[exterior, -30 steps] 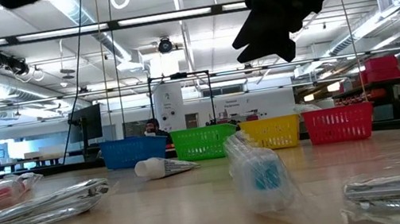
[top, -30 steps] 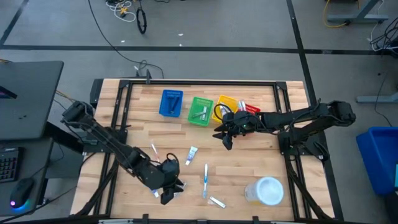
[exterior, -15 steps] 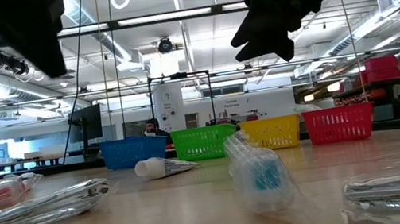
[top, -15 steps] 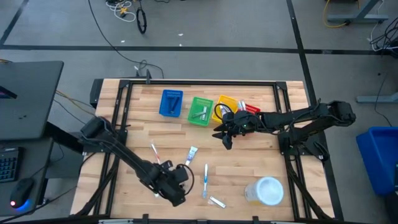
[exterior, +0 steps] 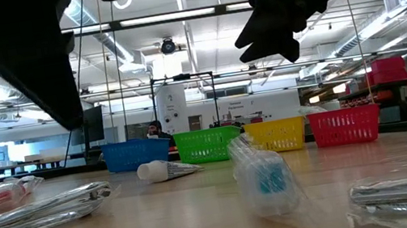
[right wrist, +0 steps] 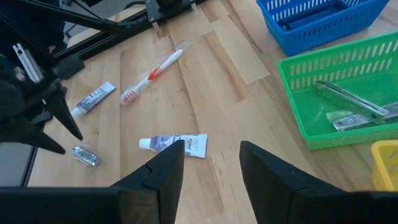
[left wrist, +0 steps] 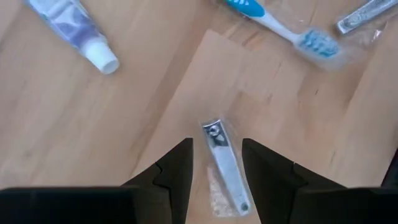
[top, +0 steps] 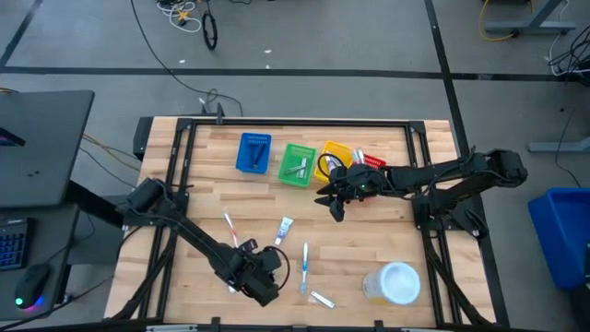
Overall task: Pick & Place Travel size toiletries
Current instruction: Put the left silver nail cutter into the green bin
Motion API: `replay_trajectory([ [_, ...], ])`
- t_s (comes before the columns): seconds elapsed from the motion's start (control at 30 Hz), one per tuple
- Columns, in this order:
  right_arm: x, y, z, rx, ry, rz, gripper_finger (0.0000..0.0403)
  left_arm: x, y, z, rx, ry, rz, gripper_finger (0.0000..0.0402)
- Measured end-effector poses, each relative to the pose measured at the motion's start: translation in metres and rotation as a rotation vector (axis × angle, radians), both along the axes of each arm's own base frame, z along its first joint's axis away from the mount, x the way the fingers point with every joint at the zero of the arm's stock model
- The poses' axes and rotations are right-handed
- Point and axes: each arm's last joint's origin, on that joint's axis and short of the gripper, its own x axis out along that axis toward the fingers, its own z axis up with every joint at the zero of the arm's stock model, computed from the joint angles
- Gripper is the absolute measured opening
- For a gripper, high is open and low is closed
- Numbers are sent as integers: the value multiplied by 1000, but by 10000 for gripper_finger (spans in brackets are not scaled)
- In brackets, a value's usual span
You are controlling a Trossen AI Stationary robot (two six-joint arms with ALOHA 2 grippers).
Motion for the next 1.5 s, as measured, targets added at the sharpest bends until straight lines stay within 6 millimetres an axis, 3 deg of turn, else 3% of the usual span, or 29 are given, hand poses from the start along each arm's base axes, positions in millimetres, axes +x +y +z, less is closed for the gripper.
replay_trajectory([
  [0.53, 0, 0, 1, 42, -9, -25, 162, 8, -12, -44, -39, 48, 106, 145],
  [1.5, 1, 0, 2, 48, -24, -28, 161, -1, -17, -51, -37, 44, 97, 132],
])
